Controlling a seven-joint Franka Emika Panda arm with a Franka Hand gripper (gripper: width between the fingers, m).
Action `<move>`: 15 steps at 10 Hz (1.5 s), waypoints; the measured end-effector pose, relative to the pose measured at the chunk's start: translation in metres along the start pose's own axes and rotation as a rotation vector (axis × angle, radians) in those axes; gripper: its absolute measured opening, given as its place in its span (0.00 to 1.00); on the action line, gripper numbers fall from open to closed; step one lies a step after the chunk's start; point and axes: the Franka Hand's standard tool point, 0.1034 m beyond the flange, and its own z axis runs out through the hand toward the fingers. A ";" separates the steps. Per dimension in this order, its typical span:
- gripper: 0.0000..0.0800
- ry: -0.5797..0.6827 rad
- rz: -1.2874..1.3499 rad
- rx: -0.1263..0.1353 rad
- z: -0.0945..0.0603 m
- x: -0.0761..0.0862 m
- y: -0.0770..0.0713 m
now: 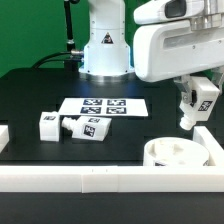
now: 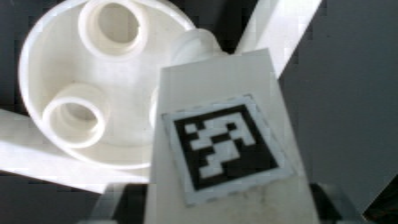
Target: Assemble stool
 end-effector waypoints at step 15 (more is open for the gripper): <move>0.41 0.314 0.146 0.007 0.012 0.026 -0.001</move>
Offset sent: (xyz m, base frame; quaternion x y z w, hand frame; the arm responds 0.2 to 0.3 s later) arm 0.0092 0.0249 0.0041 0.1442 0.0377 0.1383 0.9791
